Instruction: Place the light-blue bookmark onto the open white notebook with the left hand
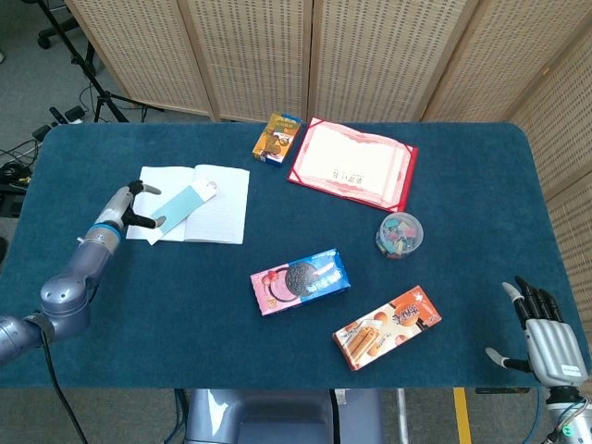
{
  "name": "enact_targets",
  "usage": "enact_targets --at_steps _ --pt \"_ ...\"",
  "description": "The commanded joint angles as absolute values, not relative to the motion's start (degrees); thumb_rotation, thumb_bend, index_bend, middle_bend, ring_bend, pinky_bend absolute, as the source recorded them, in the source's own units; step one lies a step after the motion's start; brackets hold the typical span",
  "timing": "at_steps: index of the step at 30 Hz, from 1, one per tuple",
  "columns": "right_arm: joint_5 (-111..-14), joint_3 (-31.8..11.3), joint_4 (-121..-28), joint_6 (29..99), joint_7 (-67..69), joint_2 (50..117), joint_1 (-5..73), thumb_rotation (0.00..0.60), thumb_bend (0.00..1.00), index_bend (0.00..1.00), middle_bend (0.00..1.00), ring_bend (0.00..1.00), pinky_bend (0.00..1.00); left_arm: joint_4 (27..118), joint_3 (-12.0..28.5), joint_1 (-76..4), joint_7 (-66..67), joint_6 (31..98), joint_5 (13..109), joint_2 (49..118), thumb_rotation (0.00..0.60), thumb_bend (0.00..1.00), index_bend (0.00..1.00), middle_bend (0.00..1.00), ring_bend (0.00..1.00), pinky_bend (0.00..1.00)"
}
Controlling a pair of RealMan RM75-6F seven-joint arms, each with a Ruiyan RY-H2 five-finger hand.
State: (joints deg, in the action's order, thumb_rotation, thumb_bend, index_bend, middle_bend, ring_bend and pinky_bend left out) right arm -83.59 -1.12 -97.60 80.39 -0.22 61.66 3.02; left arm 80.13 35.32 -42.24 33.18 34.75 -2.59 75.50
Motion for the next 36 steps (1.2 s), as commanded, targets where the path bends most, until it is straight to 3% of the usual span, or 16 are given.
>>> enact_targets --at_steps 1,5,11,14,16,19,25,36 --pt "-83.65 -1.04 -97.68 80.46 -0.74 61.86 2.97 0.6 0.1 0.0 0.0 0.0 0.0 83.85 33.15 -37.29 28.65 36.6 13.53 75.09 0.6 0.3 0.18 0.0 0.0 0.0" --pt "-83.88 -0.89 -97.83 80.57 -1.61 62.16 2.94 0.6 0.1 0.0 0.0 0.0 0.0 84.5 30.3 -33.82 26.08 41.51 30.2 76.83 0.6 0.3 0.16 0.0 0.0 0.0" --pt "-84.2 -0.76 -97.89 81.1 -2.31 62.4 2.7 0.6 0.1 0.0 0.0 0.0 0.0 79.22 22.78 -30.67 22.74 50.33 55.29 79.7 0.6 0.31 0.1 0.0 0.0 0.0" --pt "-84.31 -0.76 -97.87 81.31 -2.44 62.48 2.61 0.6 0.1 0.0 0.0 0.0 0.0 74.52 18.84 -29.96 19.59 53.58 64.46 80.84 0.6 0.44 0.05 0.0 0.0 0.0" --pt "-84.32 -0.74 -97.85 81.33 -2.54 62.52 2.6 0.6 0.1 0.0 0.0 0.0 0.0 72.64 17.33 -29.81 18.12 54.57 67.35 81.22 0.6 0.68 0.02 0.0 0.0 0.0" --pt "-84.43 -0.67 -97.82 81.31 -2.79 62.65 2.6 0.6 0.1 0.0 0.0 0.0 0.0 69.71 15.07 -29.79 16.01 56.19 71.49 81.67 0.6 0.92 0.02 0.0 0.0 0.0" --pt "-84.51 -0.68 -97.89 81.45 -3.22 62.82 2.56 0.6 0.1 0.0 0.0 0.0 0.0 67.74 12.87 -30.12 14.02 56.49 73.91 81.69 0.6 0.98 0.02 0.0 0.0 0.0" --pt "-84.26 -0.8 -97.91 81.34 -3.47 62.95 2.6 0.6 0.1 0.0 0.0 0.0 0.0 71.99 12.02 -34.97 19.19 47.33 70.65 76.09 0.6 1.0 0.02 0.0 0.0 0.0"
